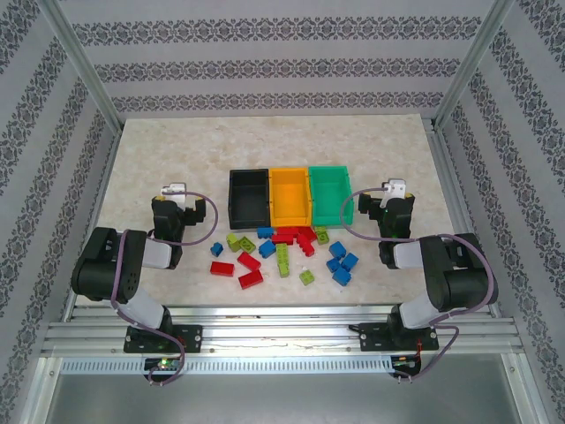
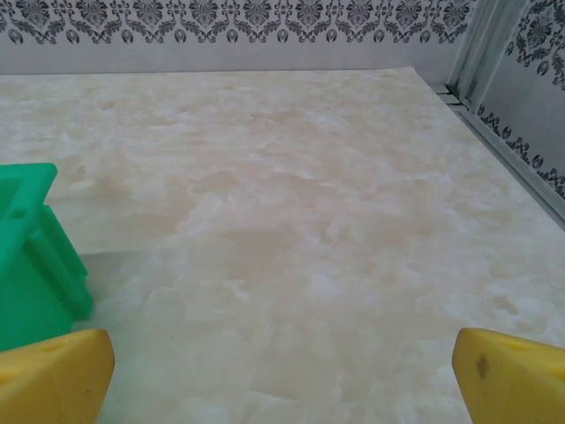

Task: Sort the legos into containers by color
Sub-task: Move the container to the center of the table.

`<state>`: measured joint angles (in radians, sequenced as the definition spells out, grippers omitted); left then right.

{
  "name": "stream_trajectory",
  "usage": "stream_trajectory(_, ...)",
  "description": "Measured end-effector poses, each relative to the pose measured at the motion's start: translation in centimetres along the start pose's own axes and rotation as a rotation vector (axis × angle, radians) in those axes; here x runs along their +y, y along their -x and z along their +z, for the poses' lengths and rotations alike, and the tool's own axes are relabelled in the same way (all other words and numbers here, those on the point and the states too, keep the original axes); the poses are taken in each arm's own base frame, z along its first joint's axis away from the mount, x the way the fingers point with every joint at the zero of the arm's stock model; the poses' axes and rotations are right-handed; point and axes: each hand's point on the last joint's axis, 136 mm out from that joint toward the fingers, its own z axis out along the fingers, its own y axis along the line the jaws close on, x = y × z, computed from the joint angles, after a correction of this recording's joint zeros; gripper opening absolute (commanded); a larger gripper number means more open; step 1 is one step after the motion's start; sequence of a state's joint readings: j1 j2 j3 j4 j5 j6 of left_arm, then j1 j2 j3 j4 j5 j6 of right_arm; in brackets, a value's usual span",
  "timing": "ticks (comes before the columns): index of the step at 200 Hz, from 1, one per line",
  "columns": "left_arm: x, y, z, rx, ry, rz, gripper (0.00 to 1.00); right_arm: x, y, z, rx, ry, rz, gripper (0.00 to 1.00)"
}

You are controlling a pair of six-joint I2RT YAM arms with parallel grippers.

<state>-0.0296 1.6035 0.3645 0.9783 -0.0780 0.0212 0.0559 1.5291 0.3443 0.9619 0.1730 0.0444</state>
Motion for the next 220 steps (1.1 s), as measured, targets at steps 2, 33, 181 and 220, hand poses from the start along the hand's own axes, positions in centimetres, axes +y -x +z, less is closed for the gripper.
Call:
stream_trajectory(2,-0.02,0.0,0.0,0.0,0.0,0.0,0.99,0.02,0.0,0.0,0.0,0.001,0.0,0.98)
stream_trajectory(33,0.0,0.0,0.0,0.0,0.0,0.0,0.99,0.04,0.01,0.01,0.0,0.005,0.001,0.98)
stream_trajectory(181,-0.45,0.01,-0.01,-0.001,-0.026,0.0,0.99,0.05,0.03,0.01,0.0,0.005,0.001,0.98)
stream_trajectory(220,-0.6,0.01,-0.01,-0.001,-0.034,0.001,0.99,0.05,0.03,0.01,0.0,0.005,0.001,0.98)
